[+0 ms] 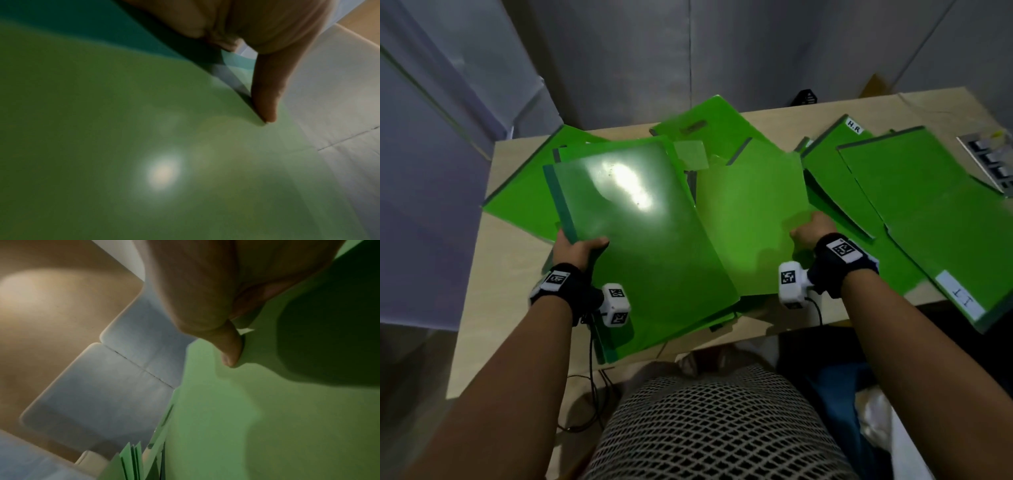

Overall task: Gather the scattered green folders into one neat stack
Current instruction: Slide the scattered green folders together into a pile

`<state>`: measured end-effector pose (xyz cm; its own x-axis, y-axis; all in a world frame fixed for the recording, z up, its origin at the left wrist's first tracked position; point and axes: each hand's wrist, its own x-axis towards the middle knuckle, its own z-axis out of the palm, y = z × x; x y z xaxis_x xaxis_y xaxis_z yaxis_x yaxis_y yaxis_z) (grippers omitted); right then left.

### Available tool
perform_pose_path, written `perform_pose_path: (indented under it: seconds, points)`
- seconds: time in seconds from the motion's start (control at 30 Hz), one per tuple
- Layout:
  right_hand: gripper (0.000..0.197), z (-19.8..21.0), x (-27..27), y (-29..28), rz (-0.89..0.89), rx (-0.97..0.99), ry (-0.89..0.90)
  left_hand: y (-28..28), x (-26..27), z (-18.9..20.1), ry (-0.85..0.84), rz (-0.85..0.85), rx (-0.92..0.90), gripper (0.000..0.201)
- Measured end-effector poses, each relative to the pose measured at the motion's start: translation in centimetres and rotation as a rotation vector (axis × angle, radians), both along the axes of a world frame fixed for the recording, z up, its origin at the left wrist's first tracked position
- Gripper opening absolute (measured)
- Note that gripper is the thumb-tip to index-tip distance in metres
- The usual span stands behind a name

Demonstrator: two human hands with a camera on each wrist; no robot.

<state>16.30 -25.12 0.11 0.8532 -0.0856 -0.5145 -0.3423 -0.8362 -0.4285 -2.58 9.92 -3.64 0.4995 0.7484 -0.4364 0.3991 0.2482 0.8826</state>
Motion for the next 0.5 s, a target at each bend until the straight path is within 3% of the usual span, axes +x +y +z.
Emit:
perform_pose_path:
  seconds: [0.13, 0.23, 0.4, 0.5]
  points:
    - [0.062, 1.8, -0.3, 0.6, 0.024, 0.142, -0.173, 0.0, -1.0, -0.1, 0.01, 0.015, 0.012, 0.067]
    - [0.056, 4.0, -0.3, 1.4, 0.052, 0.148, -0.35, -0.1, -1.4, 0.1, 0.048, 0.032, 0.027, 0.068]
    - [0.047, 6.9, 1.3, 0.9, -0.1, 0.151, -0.53, 0.0, -1.4, 0.8, 0.141, -0.007, 0.097, 0.075]
    - [0.04, 7.4, 3.0, 0.0, -0.191, 0.275, -0.603, 0.2, -1.3, 1.0, 0.192, -0.06, 0.143, 0.074]
